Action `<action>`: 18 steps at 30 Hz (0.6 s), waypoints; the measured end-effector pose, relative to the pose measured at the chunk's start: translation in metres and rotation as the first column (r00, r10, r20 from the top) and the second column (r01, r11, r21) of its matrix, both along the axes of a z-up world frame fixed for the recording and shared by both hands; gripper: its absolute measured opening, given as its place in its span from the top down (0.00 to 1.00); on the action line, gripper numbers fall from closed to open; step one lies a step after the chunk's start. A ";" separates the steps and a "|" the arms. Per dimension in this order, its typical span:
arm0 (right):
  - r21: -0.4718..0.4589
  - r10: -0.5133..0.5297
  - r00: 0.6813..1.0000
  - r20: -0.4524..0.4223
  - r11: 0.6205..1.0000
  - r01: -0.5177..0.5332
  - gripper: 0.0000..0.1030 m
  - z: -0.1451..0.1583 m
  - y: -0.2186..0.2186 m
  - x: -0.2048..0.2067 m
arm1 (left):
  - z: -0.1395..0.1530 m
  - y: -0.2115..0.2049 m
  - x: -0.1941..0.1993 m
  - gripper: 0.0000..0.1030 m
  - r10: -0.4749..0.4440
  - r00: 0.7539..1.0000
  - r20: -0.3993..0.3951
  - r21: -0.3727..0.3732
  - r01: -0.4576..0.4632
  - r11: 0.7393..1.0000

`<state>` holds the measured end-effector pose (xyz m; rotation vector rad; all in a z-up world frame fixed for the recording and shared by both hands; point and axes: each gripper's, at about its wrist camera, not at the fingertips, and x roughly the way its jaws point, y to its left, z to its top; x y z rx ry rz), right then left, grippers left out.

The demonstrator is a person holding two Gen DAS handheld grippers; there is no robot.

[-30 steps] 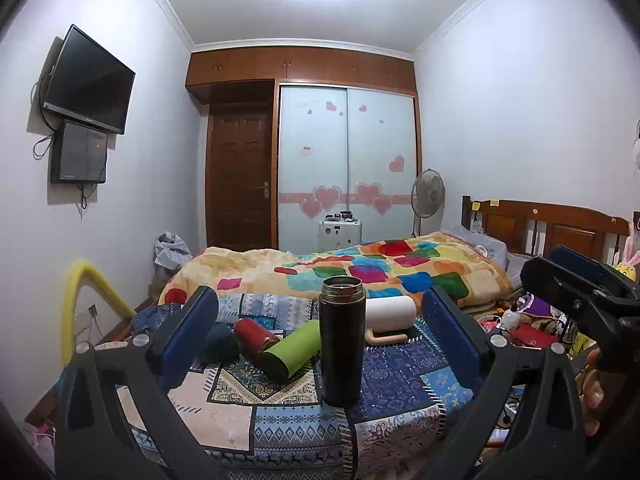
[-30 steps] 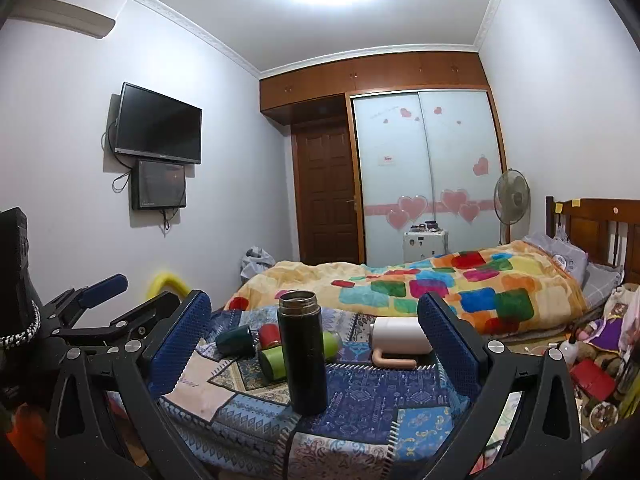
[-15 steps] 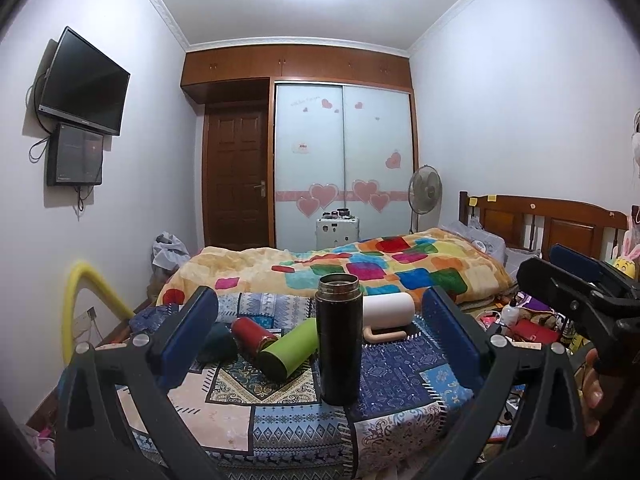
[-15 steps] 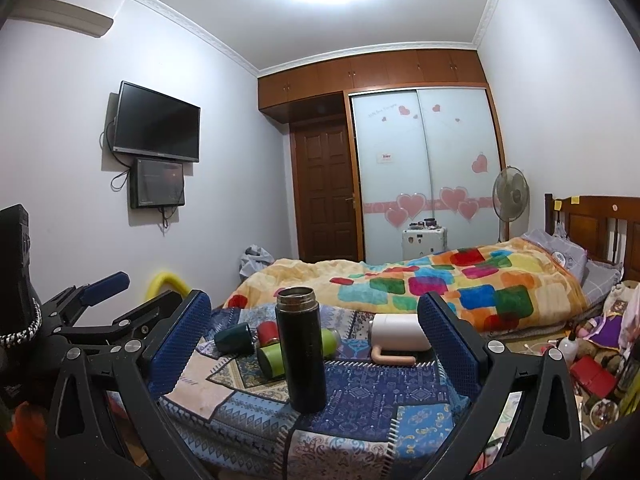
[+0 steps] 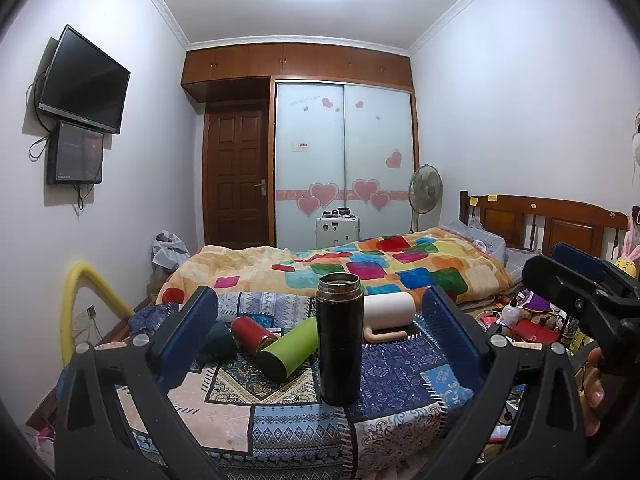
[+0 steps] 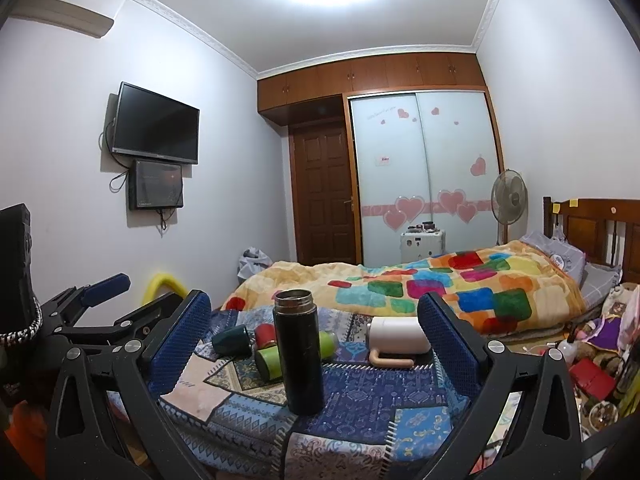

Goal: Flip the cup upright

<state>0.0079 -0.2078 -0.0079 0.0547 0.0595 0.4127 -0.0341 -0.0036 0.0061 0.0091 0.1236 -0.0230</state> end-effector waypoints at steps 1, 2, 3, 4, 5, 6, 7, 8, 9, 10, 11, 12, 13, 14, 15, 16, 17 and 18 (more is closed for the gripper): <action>0.001 0.000 1.000 0.000 1.000 0.000 0.00 0.000 0.000 0.000 | 0.000 0.000 0.001 0.00 0.001 1.000 -0.003 -0.002 -0.001 1.000; 0.002 -0.001 1.000 -0.001 1.000 0.001 0.00 0.000 0.000 0.000 | -0.001 0.001 0.001 0.00 0.001 1.000 -0.004 -0.003 -0.001 1.000; 0.001 -0.001 1.000 -0.001 1.000 0.001 0.00 0.000 -0.001 0.000 | -0.001 0.001 0.001 0.00 0.001 1.000 -0.005 -0.005 -0.001 1.000; 0.000 0.000 1.000 -0.001 1.000 0.000 0.00 0.000 -0.001 0.000 | -0.001 0.001 0.001 0.00 0.001 1.000 -0.006 -0.006 -0.001 1.000; 0.000 0.000 1.000 -0.001 1.000 0.000 0.00 0.000 0.000 0.000 | -0.001 0.001 0.001 0.00 0.002 1.000 -0.007 -0.007 -0.002 1.000; -0.001 0.000 1.000 -0.001 1.000 0.000 0.00 0.000 -0.001 0.000 | -0.001 0.001 0.001 0.00 0.001 1.000 -0.007 -0.007 -0.001 1.000; -0.001 0.000 1.000 0.000 1.000 0.000 0.00 0.000 0.000 0.000 | 0.000 0.001 0.001 0.00 0.001 1.000 -0.006 -0.006 -0.001 1.000; 0.000 0.000 1.000 0.000 1.000 0.000 0.00 0.000 0.000 0.000 | 0.000 0.001 0.001 0.00 0.001 1.000 -0.007 -0.006 -0.001 1.000; 0.000 0.000 1.000 0.000 1.000 0.000 0.00 0.001 -0.001 0.000 | 0.000 0.001 0.001 0.00 0.000 1.000 -0.007 -0.006 0.000 1.000; 0.002 0.000 1.000 0.000 1.000 0.000 0.00 0.001 -0.001 0.000 | 0.000 0.001 0.001 0.00 -0.001 1.000 -0.007 -0.006 0.001 1.000; 0.001 0.002 1.000 -0.001 1.000 -0.002 0.00 0.000 0.000 0.000 | 0.000 0.001 0.001 0.00 -0.001 1.000 -0.006 -0.005 0.001 1.000; 0.002 0.002 1.000 -0.001 1.000 -0.002 0.00 0.000 -0.001 0.000 | 0.000 0.001 0.001 0.00 -0.001 1.000 -0.006 -0.004 0.001 1.000; 0.003 0.001 1.000 -0.001 1.000 -0.001 0.00 0.000 0.000 0.000 | 0.000 0.001 0.001 0.00 -0.002 1.000 -0.007 -0.005 0.002 1.000; 0.002 0.002 1.000 -0.001 1.000 -0.002 0.00 0.000 -0.001 0.000 | 0.000 0.000 0.001 0.00 -0.003 1.000 -0.009 -0.005 0.003 1.000; 0.002 0.001 1.000 -0.002 1.000 -0.001 0.00 0.000 -0.001 0.000 | -0.001 0.001 0.001 0.00 -0.006 1.000 -0.010 -0.006 0.006 1.000; 0.002 0.001 1.000 -0.002 1.000 -0.001 0.00 0.000 -0.001 0.001 | -0.001 0.000 0.001 0.00 -0.007 1.000 -0.011 -0.005 0.007 1.000; 0.002 0.001 1.000 -0.002 1.000 -0.001 0.00 0.000 -0.001 0.001 | -0.001 0.000 0.001 0.00 -0.007 1.000 -0.012 -0.004 0.007 1.000; 0.002 0.000 1.000 -0.002 1.000 0.000 0.00 0.000 -0.001 0.001 | -0.001 0.000 0.001 0.00 -0.006 1.000 -0.014 -0.003 0.006 1.000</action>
